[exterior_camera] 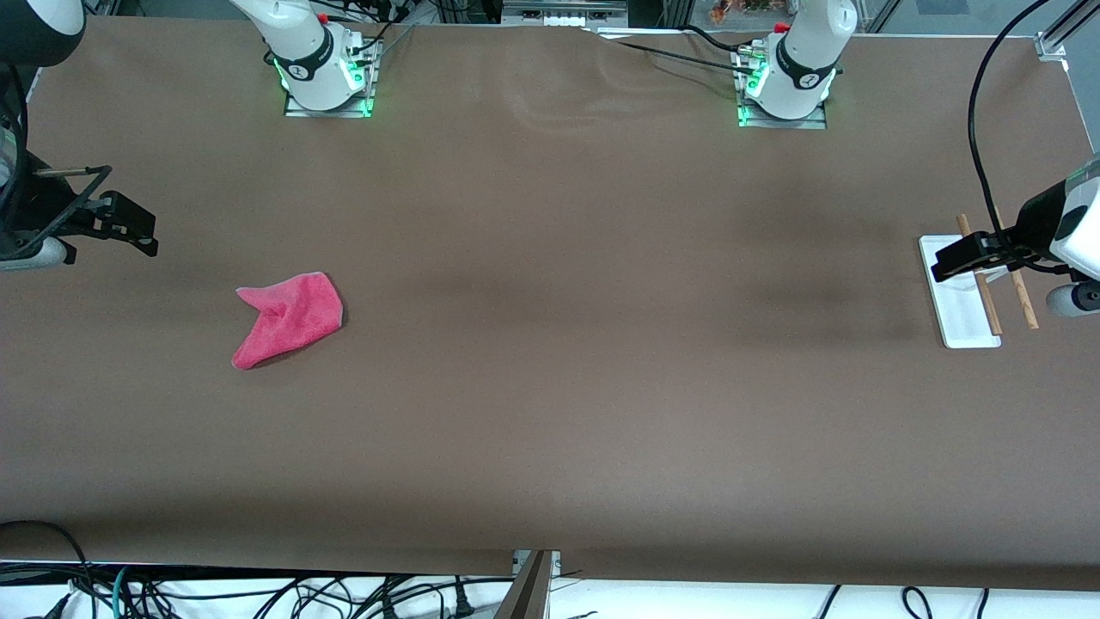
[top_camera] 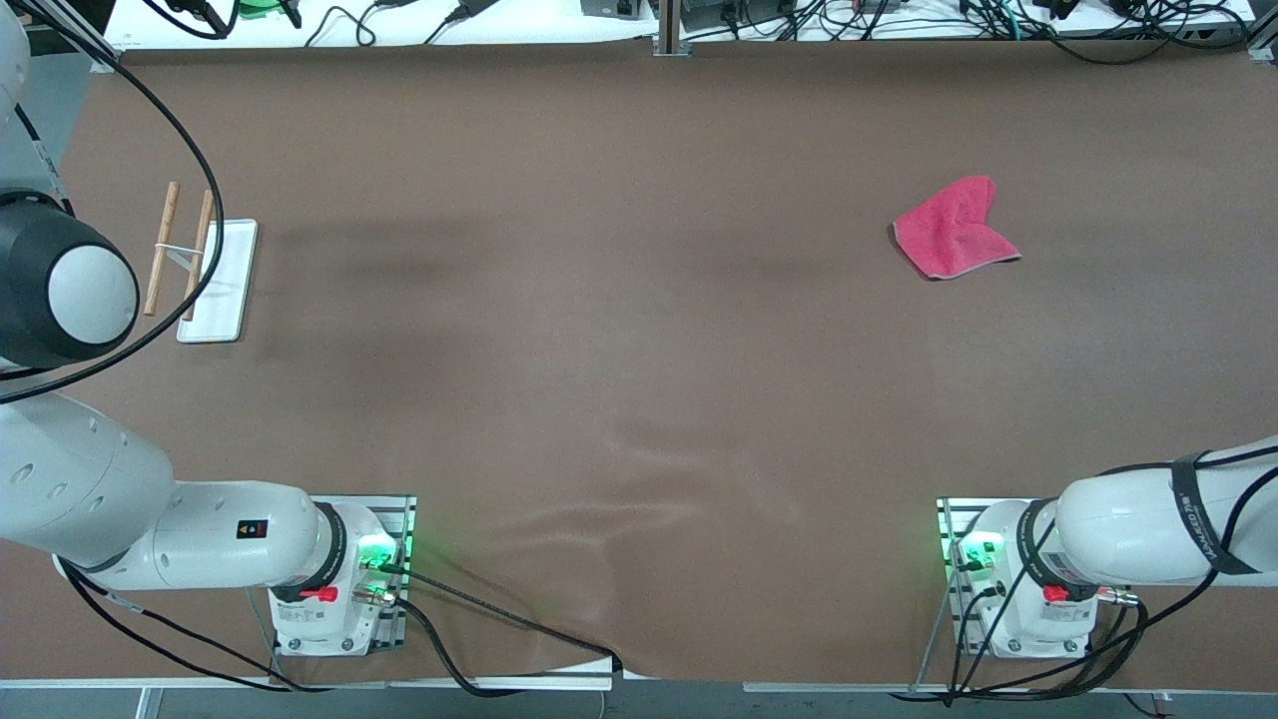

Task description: Pass towel and hang on rack

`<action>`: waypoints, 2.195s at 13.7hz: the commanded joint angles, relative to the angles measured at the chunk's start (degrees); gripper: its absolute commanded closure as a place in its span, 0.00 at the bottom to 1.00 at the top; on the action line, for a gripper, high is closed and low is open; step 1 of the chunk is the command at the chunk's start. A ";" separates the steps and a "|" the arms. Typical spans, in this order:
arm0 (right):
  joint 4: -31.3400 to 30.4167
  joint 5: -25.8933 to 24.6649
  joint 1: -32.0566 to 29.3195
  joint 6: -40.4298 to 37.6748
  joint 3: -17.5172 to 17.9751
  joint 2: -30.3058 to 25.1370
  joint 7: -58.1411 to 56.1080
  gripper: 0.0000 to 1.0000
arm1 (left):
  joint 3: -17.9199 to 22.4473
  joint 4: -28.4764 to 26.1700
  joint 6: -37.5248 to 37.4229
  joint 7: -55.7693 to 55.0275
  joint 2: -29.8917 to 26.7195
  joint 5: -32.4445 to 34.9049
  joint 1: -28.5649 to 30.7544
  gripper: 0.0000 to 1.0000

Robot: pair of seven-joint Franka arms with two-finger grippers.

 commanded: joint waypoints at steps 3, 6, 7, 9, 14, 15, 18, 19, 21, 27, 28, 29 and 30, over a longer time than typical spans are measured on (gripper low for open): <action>1.23 -0.07 -0.14 -0.29 0.16 0.36 0.51 0.00 | -0.14 0.43 -0.76 0.05 -0.32 0.49 0.26 0.00; 1.23 -0.07 -0.14 -0.29 0.16 0.36 0.42 0.00 | -0.14 0.43 -0.76 0.05 -0.32 0.49 0.26 0.00; 1.23 -0.07 -0.14 -0.29 0.16 0.36 0.42 0.00 | -0.14 0.43 -0.76 0.05 -0.32 0.49 0.26 0.00; 1.23 -0.07 -0.23 -0.29 0.07 0.36 0.51 0.00 | -0.14 0.43 -0.76 0.05 -0.32 0.49 0.26 0.00; 1.23 -0.07 -0.32 -0.29 -0.02 0.36 0.16 0.00 | -0.14 0.43 -0.76 0.05 -0.32 0.49 0.26 0.00; 1.23 -0.07 -0.32 -0.29 0.07 0.36 -0.01 0.00 | -0.14 0.43 -0.76 0.05 -0.32 0.49 0.26 0.00; 1.15 -0.24 -0.40 -0.11 -0.02 0.45 -0.01 0.00 | -0.14 0.43 -0.76 0.05 -0.32 0.49 0.26 0.00; 1.15 -0.33 -0.40 -0.11 -0.02 0.71 -0.10 0.00 | -0.14 0.43 -0.76 0.05 -0.32 0.49 0.26 0.00; 1.15 -0.42 -0.58 -0.29 -0.02 0.80 -0.10 0.00 | -0.14 0.43 -0.76 0.05 -0.32 0.49 0.26 0.00; 0.53 -0.77 -0.23 -0.55 0.16 2.90 0.34 0.00 | -0.14 0.43 -0.76 0.05 -0.32 0.49 0.26 0.00; 0.53 -0.77 -0.23 -0.55 0.16 3.60 0.16 0.00 | -0.14 0.43 -0.76 0.05 -0.32 0.49 0.26 0.00; 0.53 -0.86 -0.14 -0.29 0.16 5.18 0.25 0.00 | -0.14 0.43 -0.76 0.05 -0.32 0.49 0.26 0.00; 0.62 -0.77 -0.14 -0.20 0.16 6.58 0.42 0.00 | -0.14 0.43 -0.76 0.05 -0.32 0.49 0.35 0.00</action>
